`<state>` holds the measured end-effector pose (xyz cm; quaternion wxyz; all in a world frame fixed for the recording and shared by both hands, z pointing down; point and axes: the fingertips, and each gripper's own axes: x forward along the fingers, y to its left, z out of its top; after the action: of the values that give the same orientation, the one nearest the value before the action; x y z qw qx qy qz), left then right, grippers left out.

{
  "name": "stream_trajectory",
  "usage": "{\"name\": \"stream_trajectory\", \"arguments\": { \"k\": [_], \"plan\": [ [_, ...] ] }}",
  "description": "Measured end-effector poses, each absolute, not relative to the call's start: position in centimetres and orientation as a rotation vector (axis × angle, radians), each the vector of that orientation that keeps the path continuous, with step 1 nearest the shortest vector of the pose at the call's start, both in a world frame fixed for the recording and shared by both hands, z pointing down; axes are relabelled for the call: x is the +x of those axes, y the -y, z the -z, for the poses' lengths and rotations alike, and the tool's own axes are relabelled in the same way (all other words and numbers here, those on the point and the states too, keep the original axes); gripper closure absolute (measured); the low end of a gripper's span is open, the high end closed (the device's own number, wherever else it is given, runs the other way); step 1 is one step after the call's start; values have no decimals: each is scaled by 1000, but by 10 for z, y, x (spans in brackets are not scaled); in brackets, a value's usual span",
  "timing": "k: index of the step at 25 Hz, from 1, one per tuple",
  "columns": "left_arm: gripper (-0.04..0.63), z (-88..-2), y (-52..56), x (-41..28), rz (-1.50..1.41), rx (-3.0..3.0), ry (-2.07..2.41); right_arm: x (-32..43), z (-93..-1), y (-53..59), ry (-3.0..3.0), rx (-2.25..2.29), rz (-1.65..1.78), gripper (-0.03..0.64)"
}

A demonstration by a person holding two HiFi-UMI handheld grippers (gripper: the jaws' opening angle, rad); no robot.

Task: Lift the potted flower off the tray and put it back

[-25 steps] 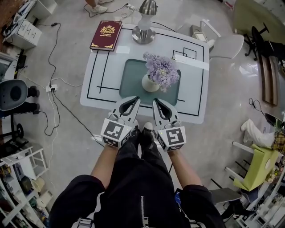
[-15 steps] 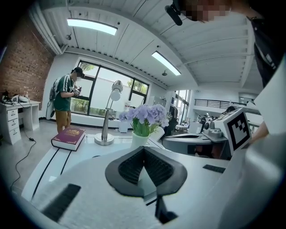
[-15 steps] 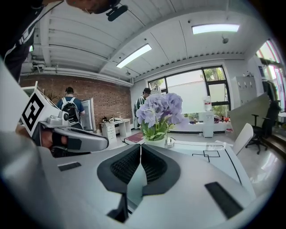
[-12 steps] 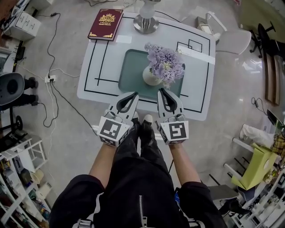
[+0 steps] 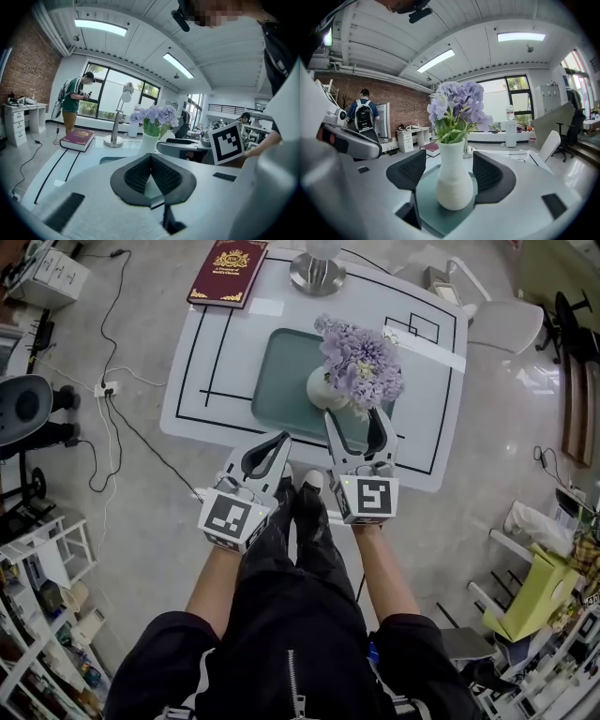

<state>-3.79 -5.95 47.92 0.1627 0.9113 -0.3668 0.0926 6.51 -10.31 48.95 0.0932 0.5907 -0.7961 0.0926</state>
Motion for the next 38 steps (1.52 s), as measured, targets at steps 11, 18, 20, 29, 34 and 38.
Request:
{"name": "stream_trajectory", "arguments": {
  "k": [11,18,20,29,34,38],
  "plan": [
    [589,-488,55,-58,-263,2558,1107,59,-498,138,2402,1798,-249,325],
    [589,-498,50,-65,-268,2528,1118,51,-507,163,2419,1794,-229,325],
    [589,-499,50,-68,-275,2522,1129,51,-507,169,2423,1813,-214,325],
    [589,-501,53,-78,-283,2499,1165,46,-509,186,2437,1818,-182,325],
    [589,-502,53,-79,-281,2497,1169,45,-510,192,2411,1808,-148,339],
    [589,-503,55,-81,-284,2494,1171,47,-511,194,2387,1795,-136,377]
  ]
}}
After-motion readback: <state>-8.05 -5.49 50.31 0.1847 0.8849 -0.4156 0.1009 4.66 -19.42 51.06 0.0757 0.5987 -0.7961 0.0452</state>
